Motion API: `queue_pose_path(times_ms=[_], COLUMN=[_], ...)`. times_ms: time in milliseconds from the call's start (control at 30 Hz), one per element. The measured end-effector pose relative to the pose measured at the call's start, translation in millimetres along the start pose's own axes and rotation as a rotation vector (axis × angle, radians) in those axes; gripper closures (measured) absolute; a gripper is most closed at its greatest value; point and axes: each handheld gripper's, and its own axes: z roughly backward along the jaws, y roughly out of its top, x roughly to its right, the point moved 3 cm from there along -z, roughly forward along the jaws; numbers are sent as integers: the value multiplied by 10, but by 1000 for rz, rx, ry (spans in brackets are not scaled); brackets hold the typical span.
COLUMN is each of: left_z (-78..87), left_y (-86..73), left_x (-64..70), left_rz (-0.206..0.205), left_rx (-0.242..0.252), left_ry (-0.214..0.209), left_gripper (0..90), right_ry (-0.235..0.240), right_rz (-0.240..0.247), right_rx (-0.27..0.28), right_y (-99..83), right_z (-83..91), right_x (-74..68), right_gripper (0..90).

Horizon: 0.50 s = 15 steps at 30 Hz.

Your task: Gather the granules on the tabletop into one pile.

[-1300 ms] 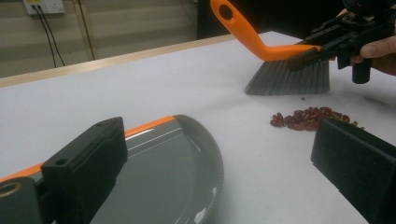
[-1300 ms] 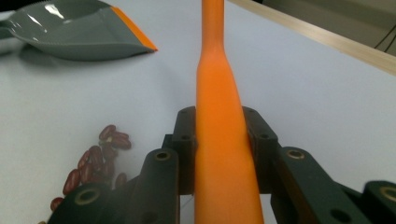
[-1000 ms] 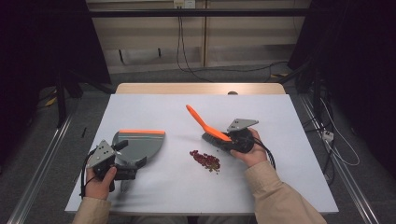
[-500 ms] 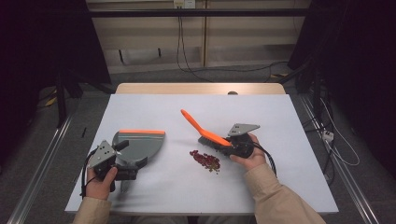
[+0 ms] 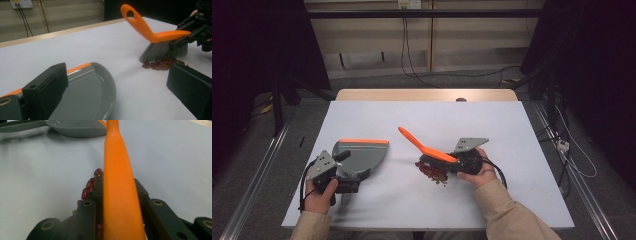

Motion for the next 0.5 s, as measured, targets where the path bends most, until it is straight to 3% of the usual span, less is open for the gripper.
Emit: queue_pose_path(times_ms=[233, 367, 500], left_z=[-4, -7, -19], left_y=[1, 1, -3], left_x=[6, 2, 2], left_rz=[-8, -5, -3], left_rx=[-4, -3, -6], left_ry=[-2, 1, 1], left_gripper=[34, 34, 34], right_ry=[4, -2, -20], right_rz=[-7, -28, -27], right_rx=[42, 95, 112], right_y=[23, 72, 125], right_z=[64, 97, 61], right_x=[-10, 58, 168], right_gripper=[715, 715, 715])
